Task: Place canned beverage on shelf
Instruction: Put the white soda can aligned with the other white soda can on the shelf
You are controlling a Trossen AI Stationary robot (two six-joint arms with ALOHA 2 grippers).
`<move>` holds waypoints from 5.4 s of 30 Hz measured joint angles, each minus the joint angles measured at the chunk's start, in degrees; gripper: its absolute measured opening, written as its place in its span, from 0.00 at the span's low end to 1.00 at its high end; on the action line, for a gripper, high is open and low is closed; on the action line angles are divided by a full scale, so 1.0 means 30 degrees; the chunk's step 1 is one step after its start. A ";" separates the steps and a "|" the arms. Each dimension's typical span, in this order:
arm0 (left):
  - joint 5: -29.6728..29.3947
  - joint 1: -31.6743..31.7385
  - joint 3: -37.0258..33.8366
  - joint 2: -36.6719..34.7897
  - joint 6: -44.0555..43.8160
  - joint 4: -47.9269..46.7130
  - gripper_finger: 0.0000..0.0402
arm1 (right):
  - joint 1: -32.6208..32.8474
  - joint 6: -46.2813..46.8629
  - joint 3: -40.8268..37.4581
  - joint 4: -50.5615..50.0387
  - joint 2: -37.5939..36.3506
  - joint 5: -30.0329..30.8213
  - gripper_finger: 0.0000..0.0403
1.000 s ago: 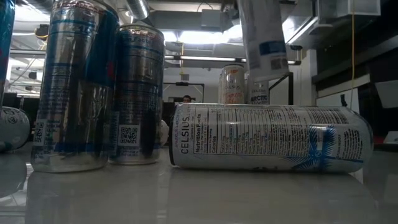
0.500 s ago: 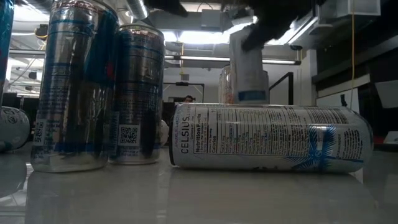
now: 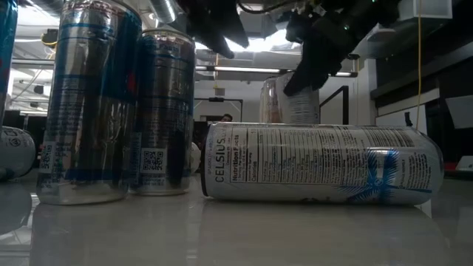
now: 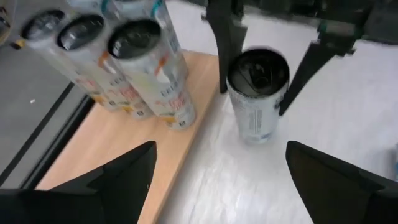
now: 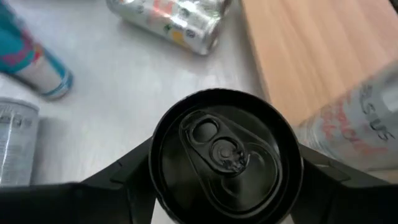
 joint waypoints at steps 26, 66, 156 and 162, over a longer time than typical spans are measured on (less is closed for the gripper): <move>0.0189 0.0078 -0.0007 0.1819 -0.0046 0.0894 0.87 | -0.0001 0.1240 -0.1994 0.3065 -0.0022 0.0285 0.65; 0.1348 -0.0132 0.0007 0.3890 -0.1129 0.2463 0.87 | -0.0001 0.0235 -0.2030 0.0374 -0.2708 -0.1025 0.97; -0.2353 0.0677 -0.0007 0.5076 0.0080 0.3446 0.87 | 0.0003 -0.2797 -0.2008 -0.1130 -0.3089 -0.5742 0.97; -0.2316 0.1046 -0.0007 0.5076 0.0035 0.3594 0.87 | 0.0007 -0.3328 -0.2016 -0.0979 -0.3089 -0.6766 0.97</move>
